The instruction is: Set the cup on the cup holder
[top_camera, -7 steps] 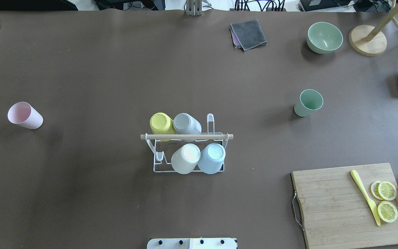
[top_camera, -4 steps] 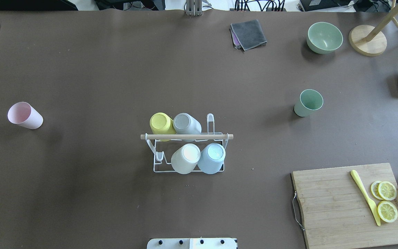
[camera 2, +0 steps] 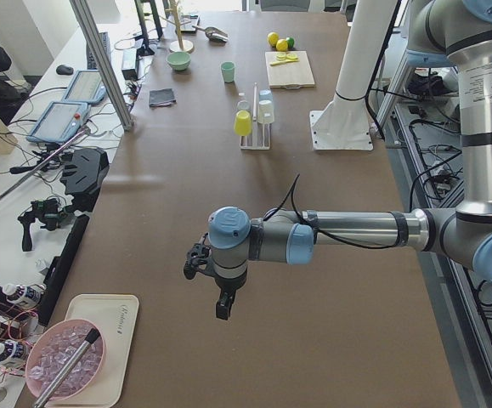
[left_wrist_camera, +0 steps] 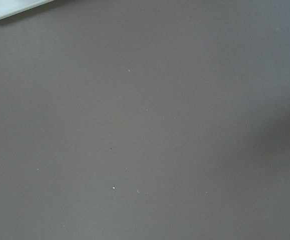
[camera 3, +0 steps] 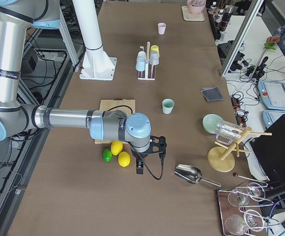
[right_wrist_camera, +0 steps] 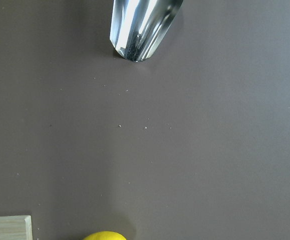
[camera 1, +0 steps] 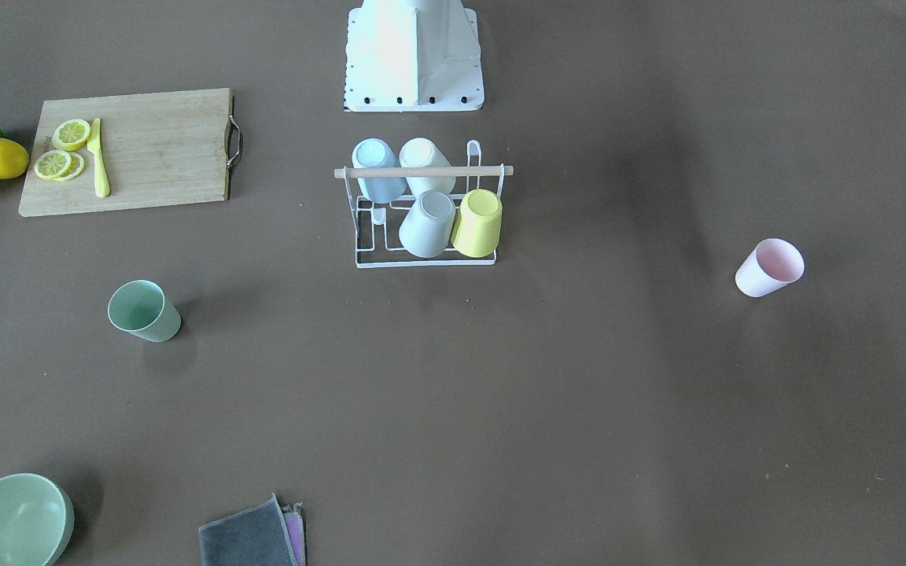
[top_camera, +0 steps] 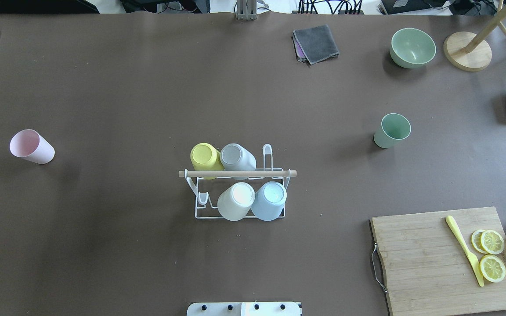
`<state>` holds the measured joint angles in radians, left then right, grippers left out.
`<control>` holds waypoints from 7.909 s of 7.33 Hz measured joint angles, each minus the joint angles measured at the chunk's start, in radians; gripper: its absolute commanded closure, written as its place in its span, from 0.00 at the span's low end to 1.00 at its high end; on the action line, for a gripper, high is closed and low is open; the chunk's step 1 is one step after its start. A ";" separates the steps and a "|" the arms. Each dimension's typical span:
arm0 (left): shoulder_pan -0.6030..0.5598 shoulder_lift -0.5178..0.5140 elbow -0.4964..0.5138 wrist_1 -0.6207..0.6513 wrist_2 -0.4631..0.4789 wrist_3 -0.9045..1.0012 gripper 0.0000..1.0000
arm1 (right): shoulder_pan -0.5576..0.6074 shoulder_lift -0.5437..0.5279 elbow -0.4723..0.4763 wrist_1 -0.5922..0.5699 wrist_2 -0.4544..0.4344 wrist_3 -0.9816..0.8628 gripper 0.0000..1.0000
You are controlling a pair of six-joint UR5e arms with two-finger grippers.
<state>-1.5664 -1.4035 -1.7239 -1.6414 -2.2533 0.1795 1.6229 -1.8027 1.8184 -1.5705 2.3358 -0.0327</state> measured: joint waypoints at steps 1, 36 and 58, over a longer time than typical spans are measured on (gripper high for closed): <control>0.000 -0.002 -0.002 0.000 0.007 0.000 0.02 | -0.001 0.009 0.001 -0.001 -0.003 -0.002 0.00; 0.351 -0.690 0.267 0.793 0.013 0.000 0.02 | -0.873 1.098 -0.711 -0.590 -0.515 -0.305 0.05; 0.499 -0.860 0.785 0.649 -0.102 -0.060 0.03 | -0.849 1.009 -0.685 -0.577 -0.562 -0.407 1.00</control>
<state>-1.0676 -2.2635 -0.9393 -0.9922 -2.3557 0.1199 0.7737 -0.7935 1.1334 -2.1479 1.7734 -0.4397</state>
